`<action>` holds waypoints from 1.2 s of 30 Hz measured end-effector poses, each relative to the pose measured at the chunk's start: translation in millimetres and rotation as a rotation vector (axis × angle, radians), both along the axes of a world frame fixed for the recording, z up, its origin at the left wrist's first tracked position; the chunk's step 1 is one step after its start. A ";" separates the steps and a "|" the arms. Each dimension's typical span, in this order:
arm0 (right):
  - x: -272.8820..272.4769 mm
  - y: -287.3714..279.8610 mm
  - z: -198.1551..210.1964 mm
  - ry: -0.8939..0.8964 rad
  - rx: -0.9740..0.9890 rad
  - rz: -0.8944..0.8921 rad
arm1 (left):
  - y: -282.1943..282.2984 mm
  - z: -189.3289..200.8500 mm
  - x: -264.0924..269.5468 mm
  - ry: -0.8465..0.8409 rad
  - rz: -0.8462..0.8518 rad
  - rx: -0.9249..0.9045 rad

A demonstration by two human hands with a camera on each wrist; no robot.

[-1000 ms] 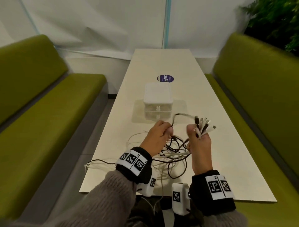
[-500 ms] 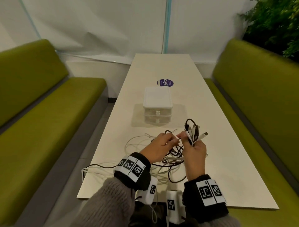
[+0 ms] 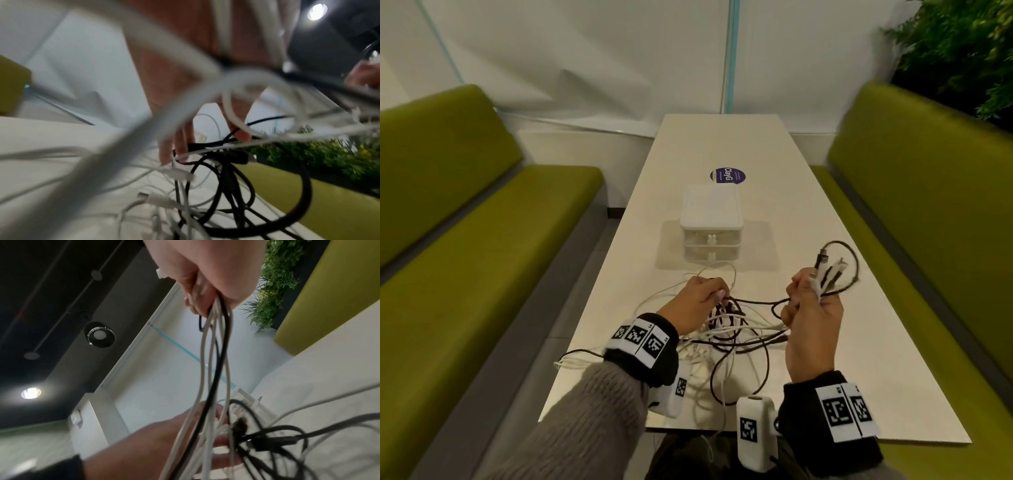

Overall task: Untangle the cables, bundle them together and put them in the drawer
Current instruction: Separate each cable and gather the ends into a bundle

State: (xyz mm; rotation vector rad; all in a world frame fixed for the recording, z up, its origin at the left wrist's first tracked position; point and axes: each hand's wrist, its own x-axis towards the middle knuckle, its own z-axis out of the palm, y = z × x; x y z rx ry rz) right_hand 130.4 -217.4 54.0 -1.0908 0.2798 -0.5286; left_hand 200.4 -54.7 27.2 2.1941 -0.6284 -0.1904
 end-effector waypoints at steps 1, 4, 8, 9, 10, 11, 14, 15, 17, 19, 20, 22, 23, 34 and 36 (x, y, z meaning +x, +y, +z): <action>1.7 0.7 -2.9 0.038 -0.063 -0.001 | 1.2 1.3 0.2 0.007 -0.005 -0.010; 5.2 -1.8 -16.7 0.169 -0.287 0.017 | 1.7 10.3 -4.8 0.021 -0.007 -0.031; 1.7 4.2 -25.5 0.258 -0.453 0.126 | -5.0 18.5 -12.5 0.082 0.021 -0.105; 0.6 7.8 -26.0 0.268 -0.481 0.159 | -7.5 18.9 -13.0 0.101 0.017 -0.125; 0.3 10.3 -27.8 0.269 -0.500 0.184 | -9.8 16.5 -12.3 0.114 0.005 -0.143; 0.5 11.8 -29.7 0.278 -0.538 0.191 | -11.6 16.2 -13.0 0.135 -0.001 -0.168; 4.0 12.1 -31.7 0.292 -0.692 0.200 | -11.4 16.9 -16.1 0.250 0.015 -0.278; 4.3 12.0 -30.8 0.299 -0.721 0.223 | -11.1 18.2 -17.8 0.290 0.003 -0.323; 5.2 11.8 -27.7 0.323 -0.772 0.270 | -9.7 19.2 -18.1 0.343 -0.019 -0.358; 7.1 12.0 -25.3 0.339 -0.806 0.276 | -9.3 18.6 -17.7 0.353 -0.012 -0.338; 8.7 11.8 -25.0 0.335 -0.771 0.268 | -9.6 15.1 -15.2 0.333 -0.005 -0.295; 10.4 12.1 -23.8 0.314 -0.617 0.249 | -10.7 9.4 -10.4 0.266 -0.014 -0.162; 11.1 12.0 -23.3 0.311 -0.548 0.234 | -11.7 8.8 -9.1 0.230 -0.025 -0.101; -0.5 5.8 3.3 0.175 -0.156 0.147 | -16.0 25.6 37.6 -0.026 -0.153 0.121; -4.9 2.8 9.2 0.156 -0.111 0.147 | -15.7 27.7 49.2 -0.048 -0.129 0.086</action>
